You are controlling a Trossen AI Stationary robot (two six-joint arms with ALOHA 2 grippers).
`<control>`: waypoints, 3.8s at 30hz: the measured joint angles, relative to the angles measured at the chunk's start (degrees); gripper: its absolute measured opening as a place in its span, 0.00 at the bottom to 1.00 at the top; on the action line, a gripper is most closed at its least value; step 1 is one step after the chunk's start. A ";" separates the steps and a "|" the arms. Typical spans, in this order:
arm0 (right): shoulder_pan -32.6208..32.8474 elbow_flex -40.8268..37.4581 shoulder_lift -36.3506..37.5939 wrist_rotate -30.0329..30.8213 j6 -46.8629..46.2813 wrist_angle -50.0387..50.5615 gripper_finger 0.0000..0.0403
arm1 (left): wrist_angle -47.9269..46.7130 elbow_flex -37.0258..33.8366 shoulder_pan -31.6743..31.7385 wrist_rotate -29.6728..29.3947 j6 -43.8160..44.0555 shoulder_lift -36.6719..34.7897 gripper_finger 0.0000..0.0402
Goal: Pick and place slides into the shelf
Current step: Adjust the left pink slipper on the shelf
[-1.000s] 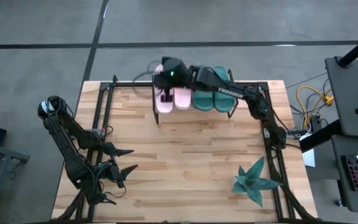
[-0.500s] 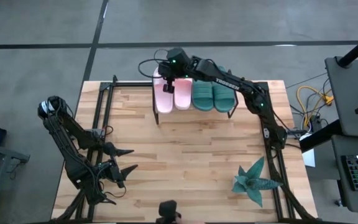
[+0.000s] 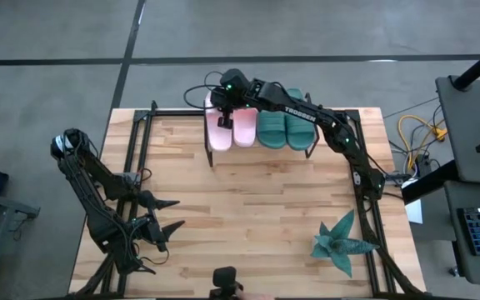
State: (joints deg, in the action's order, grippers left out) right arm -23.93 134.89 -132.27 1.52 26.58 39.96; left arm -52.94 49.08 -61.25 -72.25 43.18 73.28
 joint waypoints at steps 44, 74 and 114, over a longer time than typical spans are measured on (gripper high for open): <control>-3.38 -4.70 0.13 -3.84 -4.47 0.73 0.02 | 0.02 0.00 0.00 0.04 0.04 0.00 0.76; -4.65 -4.71 0.08 -8.89 -9.10 1.09 0.02 | 0.02 0.00 0.00 0.04 0.04 0.02 0.76; -9.09 -0.35 1.69 -8.98 -9.63 -2.86 0.02 | 0.02 -0.26 0.01 -0.04 0.02 0.04 0.76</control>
State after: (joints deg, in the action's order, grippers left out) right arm -33.01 134.54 -130.58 -7.46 16.95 37.10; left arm -52.93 48.82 -61.25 -72.29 43.20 73.32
